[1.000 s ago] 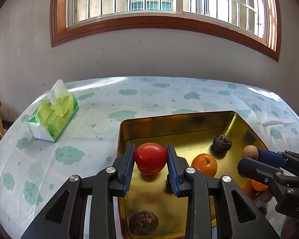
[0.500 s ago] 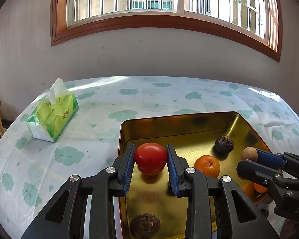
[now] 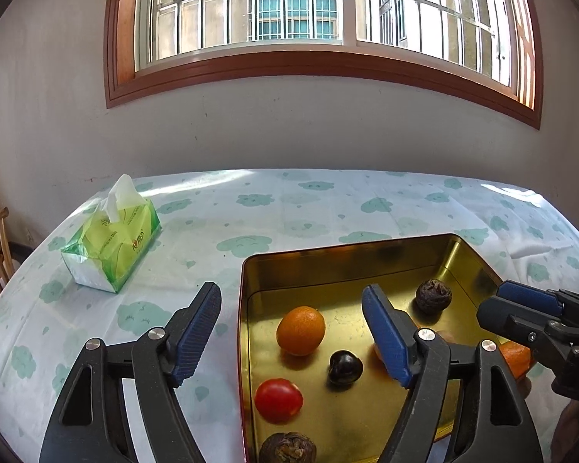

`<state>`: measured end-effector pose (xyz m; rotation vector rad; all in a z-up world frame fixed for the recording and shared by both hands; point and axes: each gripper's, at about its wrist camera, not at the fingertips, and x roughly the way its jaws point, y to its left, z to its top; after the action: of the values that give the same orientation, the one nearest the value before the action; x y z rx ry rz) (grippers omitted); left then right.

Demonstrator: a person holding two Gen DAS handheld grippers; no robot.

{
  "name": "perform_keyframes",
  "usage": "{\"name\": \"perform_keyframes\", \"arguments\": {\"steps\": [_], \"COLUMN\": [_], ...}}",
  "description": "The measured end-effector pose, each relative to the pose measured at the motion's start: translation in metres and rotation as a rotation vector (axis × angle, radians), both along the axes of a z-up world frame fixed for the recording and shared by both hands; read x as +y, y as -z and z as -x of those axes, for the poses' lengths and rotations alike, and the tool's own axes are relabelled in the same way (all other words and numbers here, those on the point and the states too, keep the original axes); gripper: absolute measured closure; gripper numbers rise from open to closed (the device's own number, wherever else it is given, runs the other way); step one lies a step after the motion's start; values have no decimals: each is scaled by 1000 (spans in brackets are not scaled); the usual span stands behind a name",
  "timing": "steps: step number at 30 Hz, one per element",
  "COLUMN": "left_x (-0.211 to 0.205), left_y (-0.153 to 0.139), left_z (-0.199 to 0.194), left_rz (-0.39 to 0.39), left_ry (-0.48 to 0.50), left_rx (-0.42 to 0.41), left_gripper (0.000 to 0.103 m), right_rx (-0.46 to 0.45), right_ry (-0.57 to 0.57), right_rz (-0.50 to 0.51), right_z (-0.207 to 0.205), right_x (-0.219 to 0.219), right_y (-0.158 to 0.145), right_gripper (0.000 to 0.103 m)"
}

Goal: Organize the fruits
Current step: 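Withdraw both grippers from the tin toward the fruits beside it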

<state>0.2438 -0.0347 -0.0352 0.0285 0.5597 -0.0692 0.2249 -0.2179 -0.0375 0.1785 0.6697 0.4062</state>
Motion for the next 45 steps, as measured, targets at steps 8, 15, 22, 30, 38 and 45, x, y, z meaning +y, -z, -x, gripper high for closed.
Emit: {"name": "perform_keyframes", "arguments": {"steps": [8,15,22,30,38,45], "left_x": [0,-3,-9,-5,1,-6], "left_y": [-13,-24,-23,5,44,59], "left_z": [14,41,76,115,118,122], "left_rz": [4,-3,-32,-11,75,93], "left_ry": [-11,-6,0,14,64,131], "left_rx": [-4,-16,-10,43,207,250], "left_gripper": [24,23,23,23,23,23], "right_rx": [-31,45,123,177,196,243], "right_ry": [-6,45,83,78,77,66], "right_rz": [-1,27,29,-31,-13,57], "right_z": [44,84,92,81,64,40], "right_x": [-37,-77,-92,-90,-77,-63], "right_y": [-15,7,23,31,33,49], "right_gripper": [48,46,47,62,65,67]}}
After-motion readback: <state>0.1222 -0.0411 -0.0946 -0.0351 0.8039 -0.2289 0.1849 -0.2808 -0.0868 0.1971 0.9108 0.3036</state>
